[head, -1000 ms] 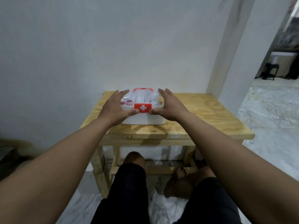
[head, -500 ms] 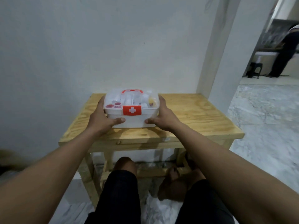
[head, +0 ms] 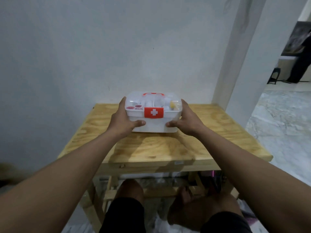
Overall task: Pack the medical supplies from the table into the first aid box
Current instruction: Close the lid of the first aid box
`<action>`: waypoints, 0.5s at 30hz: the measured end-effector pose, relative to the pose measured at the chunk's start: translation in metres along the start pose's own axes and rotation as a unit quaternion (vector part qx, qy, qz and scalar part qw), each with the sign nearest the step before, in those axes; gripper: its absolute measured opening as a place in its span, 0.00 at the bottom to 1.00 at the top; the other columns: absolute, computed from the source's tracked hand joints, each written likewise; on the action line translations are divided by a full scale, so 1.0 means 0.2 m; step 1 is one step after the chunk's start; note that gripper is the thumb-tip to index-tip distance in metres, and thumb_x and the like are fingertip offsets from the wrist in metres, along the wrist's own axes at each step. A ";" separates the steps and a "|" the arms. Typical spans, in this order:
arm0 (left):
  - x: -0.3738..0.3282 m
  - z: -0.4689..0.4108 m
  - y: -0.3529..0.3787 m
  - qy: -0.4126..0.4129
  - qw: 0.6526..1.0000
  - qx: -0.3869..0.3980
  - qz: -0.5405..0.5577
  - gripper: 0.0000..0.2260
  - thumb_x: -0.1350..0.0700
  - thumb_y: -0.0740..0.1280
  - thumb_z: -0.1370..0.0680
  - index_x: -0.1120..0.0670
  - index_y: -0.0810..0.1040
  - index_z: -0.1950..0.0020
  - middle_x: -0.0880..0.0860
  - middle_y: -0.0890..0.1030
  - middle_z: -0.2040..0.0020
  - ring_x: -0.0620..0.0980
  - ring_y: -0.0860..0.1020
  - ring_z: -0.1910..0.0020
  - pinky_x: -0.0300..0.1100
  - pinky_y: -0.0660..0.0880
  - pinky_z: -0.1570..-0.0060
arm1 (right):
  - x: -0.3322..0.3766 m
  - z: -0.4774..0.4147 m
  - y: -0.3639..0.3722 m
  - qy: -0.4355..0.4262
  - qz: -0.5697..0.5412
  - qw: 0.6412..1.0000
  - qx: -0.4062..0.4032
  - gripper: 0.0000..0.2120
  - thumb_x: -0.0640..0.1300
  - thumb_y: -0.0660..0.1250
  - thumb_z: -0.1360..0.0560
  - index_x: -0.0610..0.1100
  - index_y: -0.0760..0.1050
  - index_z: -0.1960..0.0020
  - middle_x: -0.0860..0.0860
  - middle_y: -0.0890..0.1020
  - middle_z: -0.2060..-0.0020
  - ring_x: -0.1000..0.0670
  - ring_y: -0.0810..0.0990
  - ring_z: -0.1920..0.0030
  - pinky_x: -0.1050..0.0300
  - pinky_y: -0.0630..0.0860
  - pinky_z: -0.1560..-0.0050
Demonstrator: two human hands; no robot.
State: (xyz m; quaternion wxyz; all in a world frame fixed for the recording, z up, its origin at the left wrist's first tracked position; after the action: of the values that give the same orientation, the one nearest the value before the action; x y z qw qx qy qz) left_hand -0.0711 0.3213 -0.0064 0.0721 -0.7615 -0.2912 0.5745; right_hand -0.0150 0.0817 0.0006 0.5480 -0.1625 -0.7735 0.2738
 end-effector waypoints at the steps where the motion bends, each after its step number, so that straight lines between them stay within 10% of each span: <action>1: -0.01 -0.04 0.03 -0.001 1.000 0.002 0.002 0.46 0.54 0.82 0.33 0.46 0.59 0.22 0.43 0.76 0.39 0.46 0.75 0.43 0.40 0.74 0.48 | -0.01 -0.04 -0.02 -0.002 0.003 1.000 -0.003 0.42 0.42 0.80 0.34 0.51 0.61 0.27 0.57 0.72 0.43 0.50 0.74 0.43 0.55 0.74 0.51; 15: 0.07 -0.53 0.37 -0.034 0.999 -0.006 -0.003 0.52 0.54 0.82 0.33 0.48 0.53 0.18 0.51 0.74 0.28 0.54 0.74 0.32 0.43 0.73 0.41 | -0.30 -0.52 -0.11 0.007 0.014 1.000 -0.027 0.39 0.43 0.80 0.34 0.51 0.62 0.30 0.56 0.75 0.45 0.49 0.77 0.45 0.54 0.77 0.51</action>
State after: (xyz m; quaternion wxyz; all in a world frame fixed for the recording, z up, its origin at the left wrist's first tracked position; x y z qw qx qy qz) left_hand 0.0556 0.2914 -0.0157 0.0595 -0.7414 -0.2989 0.5979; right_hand 0.1036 0.0570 -0.0067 0.5454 -0.1901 -0.7743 0.2586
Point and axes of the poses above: each hand's wrist, its own z-axis away from the middle knuckle, its own y-axis out of the palm, x = y × z, the point moved 5 cm from there along -z, towards the middle knuckle
